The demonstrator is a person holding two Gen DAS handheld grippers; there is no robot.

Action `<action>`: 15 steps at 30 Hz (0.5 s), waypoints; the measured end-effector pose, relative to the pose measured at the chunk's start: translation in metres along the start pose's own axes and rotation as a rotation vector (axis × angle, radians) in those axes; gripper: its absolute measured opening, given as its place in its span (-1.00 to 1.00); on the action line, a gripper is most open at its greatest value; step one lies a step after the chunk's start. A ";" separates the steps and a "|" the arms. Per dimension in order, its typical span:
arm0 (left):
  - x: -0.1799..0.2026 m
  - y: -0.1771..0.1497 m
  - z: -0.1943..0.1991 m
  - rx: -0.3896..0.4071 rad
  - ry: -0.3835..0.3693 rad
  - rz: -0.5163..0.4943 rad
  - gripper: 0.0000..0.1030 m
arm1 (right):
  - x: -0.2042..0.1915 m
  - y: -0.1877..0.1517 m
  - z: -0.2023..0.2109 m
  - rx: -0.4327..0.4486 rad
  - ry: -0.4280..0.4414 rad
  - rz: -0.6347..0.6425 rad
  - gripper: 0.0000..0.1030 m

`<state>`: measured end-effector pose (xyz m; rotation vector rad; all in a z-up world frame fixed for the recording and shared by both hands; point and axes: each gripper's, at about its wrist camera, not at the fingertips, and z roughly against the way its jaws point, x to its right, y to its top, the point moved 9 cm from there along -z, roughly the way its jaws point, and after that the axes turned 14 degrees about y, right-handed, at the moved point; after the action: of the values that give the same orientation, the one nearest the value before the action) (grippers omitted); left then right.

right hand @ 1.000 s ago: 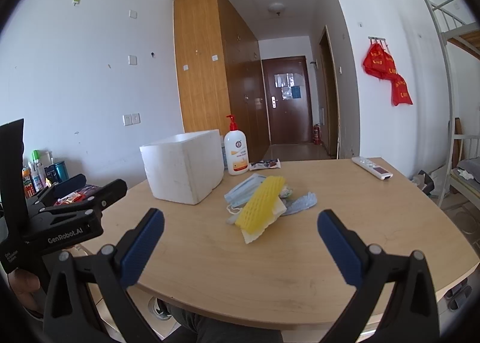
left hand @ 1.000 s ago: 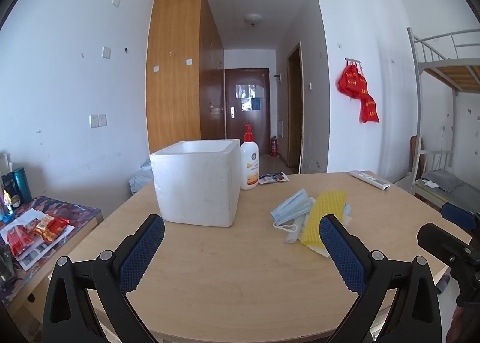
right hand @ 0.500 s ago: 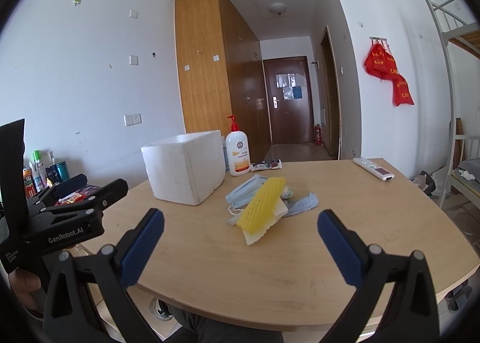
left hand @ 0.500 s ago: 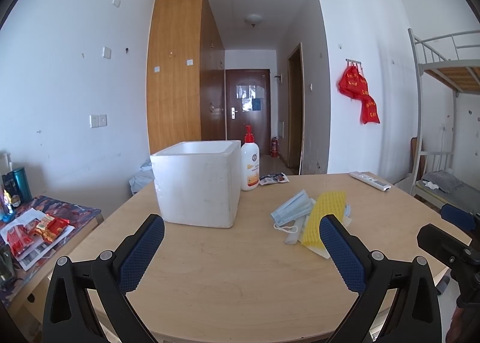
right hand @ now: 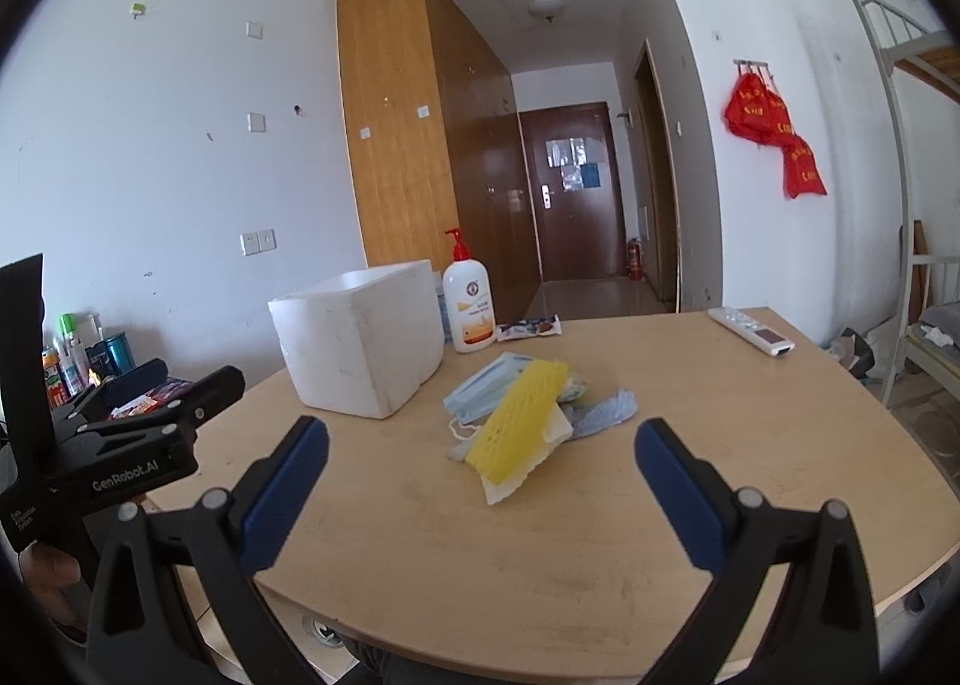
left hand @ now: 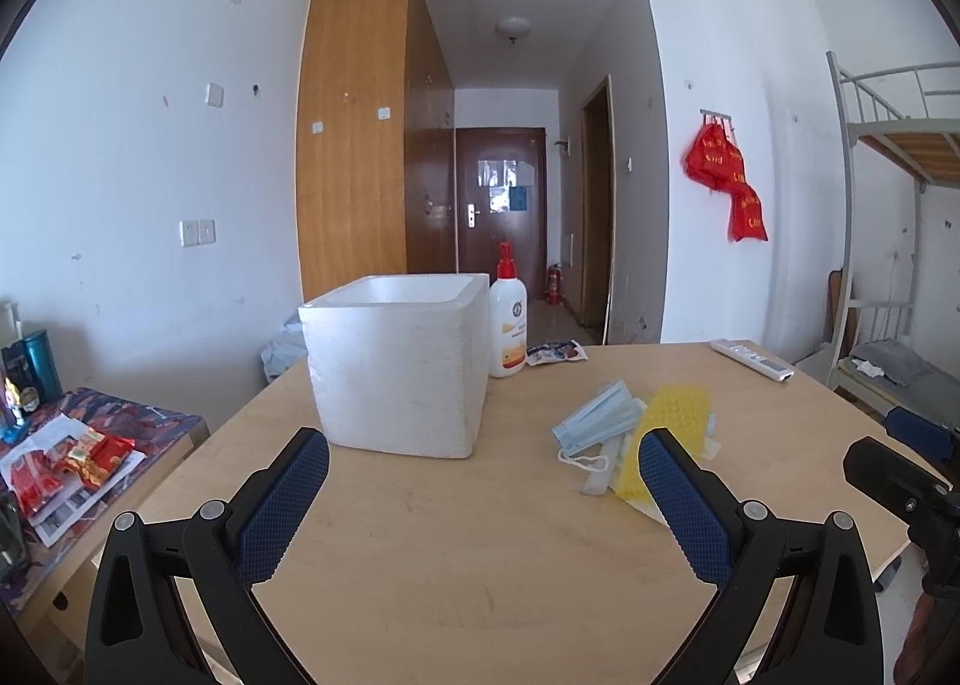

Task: Organize soft objects
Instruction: 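Close the left gripper on the blue mask while the right gripper grasps the yellow net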

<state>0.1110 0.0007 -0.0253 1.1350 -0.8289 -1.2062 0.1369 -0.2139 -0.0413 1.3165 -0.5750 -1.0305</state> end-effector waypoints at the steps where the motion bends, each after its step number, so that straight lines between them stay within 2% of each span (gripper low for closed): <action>1: 0.000 0.001 -0.003 -0.004 0.001 -0.001 1.00 | 0.002 0.000 -0.002 -0.003 0.001 -0.006 1.00; 9: 0.011 0.003 -0.035 -0.051 -0.011 -0.022 1.00 | 0.014 0.000 -0.024 -0.042 -0.008 -0.017 1.00; 15: 0.029 0.008 -0.063 -0.107 -0.063 -0.052 1.00 | 0.026 0.003 -0.043 -0.079 -0.015 -0.036 1.00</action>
<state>0.1780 -0.0140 -0.0361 1.0413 -0.7765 -1.3200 0.1858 -0.2153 -0.0528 1.2546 -0.5190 -1.0828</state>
